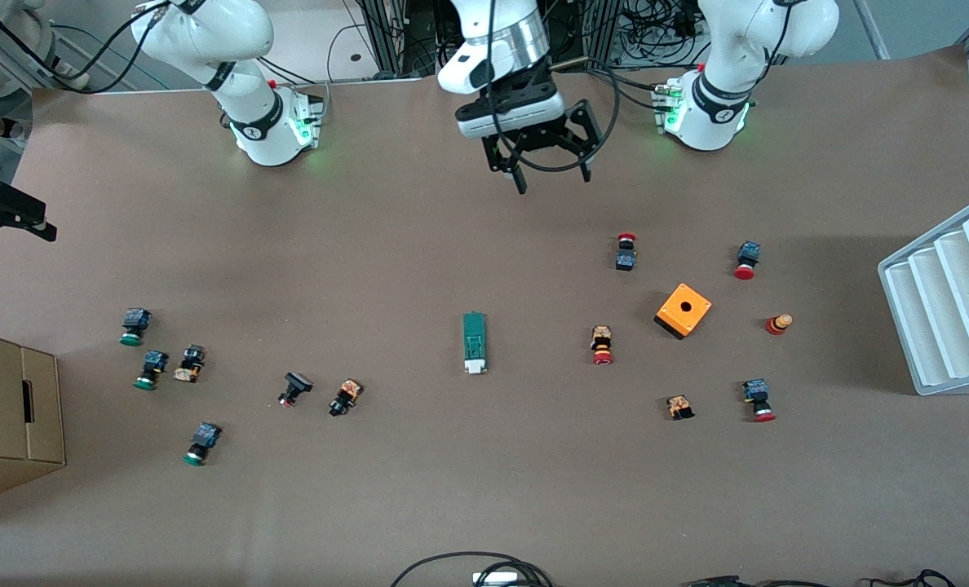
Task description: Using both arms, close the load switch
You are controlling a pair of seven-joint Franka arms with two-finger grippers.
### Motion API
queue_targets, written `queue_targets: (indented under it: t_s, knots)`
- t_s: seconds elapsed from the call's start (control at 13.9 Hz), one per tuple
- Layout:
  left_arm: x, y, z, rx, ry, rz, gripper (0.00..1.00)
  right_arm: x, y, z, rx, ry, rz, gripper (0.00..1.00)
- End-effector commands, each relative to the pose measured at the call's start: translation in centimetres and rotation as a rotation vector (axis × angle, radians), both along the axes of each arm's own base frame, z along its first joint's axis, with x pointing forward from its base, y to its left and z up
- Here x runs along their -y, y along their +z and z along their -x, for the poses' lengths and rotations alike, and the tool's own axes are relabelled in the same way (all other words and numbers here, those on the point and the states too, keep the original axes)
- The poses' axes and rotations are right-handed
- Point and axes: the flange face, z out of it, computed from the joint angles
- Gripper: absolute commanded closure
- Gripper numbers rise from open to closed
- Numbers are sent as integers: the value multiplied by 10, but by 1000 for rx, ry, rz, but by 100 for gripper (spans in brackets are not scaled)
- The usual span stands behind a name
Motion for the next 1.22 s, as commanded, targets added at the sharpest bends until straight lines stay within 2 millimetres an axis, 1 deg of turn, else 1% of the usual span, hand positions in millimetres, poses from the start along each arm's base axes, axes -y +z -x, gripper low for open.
queue_targets:
  t_s: [0.0, 0.22, 0.43, 0.65, 0.79, 0.86, 1.01, 1.08, 1.15]
  knots:
    - [-32, 33, -5, -49, -35, 28, 0, 1, 5, -4, 8, 12, 28, 0]
    - [-75, 60, -21, -111, -19, 96, 0, 1, 5, -4, 8, 12, 29, 0]
    - [-106, 80, -29, -134, 17, 145, 0, 1, 5, -4, 8, 12, 29, 0]
    - [-150, 88, -56, -168, 56, 190, 0, 1, 5, -4, 8, 12, 29, 0]
    - [-164, 92, -72, -176, 63, 204, 0, 1, 4, -4, 7, 12, 29, 0]
    - [-165, 87, -81, -181, 83, 201, 0, 1, 5, -4, 8, 12, 29, 0]
    - [-162, 86, -91, -187, 101, 199, 0, 1, 5, -4, 8, 12, 29, 0]
    - [-171, 88, -97, -184, 139, 204, 0, 1, 4, -4, 7, 10, 29, 0]
    - [-190, 90, -109, -177, 193, 216, 0, 1, 5, -4, 8, 10, 29, 0]
